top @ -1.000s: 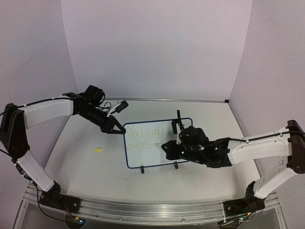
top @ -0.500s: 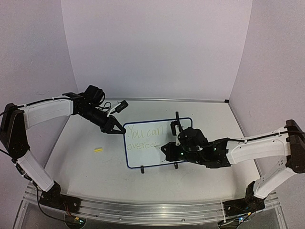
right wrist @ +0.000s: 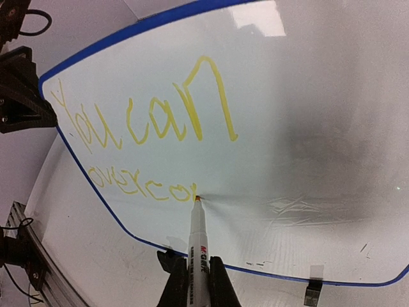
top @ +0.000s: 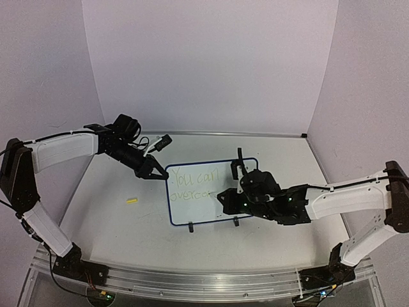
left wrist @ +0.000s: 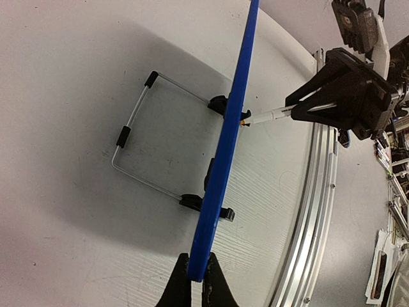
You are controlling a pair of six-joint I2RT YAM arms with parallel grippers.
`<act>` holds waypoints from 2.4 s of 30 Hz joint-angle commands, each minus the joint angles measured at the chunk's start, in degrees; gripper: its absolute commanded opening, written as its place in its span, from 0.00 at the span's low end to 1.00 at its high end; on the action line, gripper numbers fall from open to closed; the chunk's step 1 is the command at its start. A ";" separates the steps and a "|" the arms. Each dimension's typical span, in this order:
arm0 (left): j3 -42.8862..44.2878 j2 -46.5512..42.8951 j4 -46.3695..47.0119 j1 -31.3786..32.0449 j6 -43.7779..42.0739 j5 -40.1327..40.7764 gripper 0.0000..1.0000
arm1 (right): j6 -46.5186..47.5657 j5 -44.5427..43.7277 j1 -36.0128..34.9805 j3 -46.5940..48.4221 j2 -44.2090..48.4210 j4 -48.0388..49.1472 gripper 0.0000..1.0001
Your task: Write a sentence on the whiteboard
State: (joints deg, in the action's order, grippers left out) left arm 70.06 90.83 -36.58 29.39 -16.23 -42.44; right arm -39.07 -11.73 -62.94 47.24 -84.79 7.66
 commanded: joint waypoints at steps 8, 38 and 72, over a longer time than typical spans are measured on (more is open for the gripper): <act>0.69 0.84 -2.05 0.24 -1.54 5.34 0.00 | -0.64 -5.58 0.29 0.30 2.96 1.22 0.00; 0.71 0.56 -2.00 0.24 -1.60 5.25 0.00 | -4.37 -4.52 0.28 -1.99 2.57 -0.74 0.00; 0.69 0.74 -2.01 0.32 -1.58 5.15 0.00 | -5.73 -9.80 0.27 -3.45 4.20 -1.02 0.00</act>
State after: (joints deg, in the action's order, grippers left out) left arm 70.06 90.83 -36.58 29.43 -16.16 -42.44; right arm -43.41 -18.37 -62.94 44.94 -81.10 7.60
